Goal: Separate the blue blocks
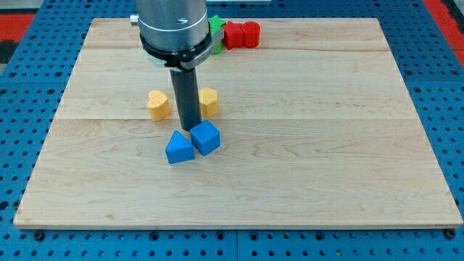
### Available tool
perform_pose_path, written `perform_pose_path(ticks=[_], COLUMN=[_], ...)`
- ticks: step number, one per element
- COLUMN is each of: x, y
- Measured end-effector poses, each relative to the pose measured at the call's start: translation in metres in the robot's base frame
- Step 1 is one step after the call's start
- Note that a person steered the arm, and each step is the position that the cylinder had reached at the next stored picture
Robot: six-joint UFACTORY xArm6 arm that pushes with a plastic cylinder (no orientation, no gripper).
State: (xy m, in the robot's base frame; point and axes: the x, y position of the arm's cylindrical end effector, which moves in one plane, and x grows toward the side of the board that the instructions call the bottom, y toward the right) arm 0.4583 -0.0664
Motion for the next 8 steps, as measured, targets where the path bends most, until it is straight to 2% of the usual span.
perform_pose_path(ticks=[2, 3, 5, 6, 8], x=[-0.01, -0.01, -0.005, 0.015, 0.067], y=[0.06, 0.067, -0.045, -0.014, 0.128])
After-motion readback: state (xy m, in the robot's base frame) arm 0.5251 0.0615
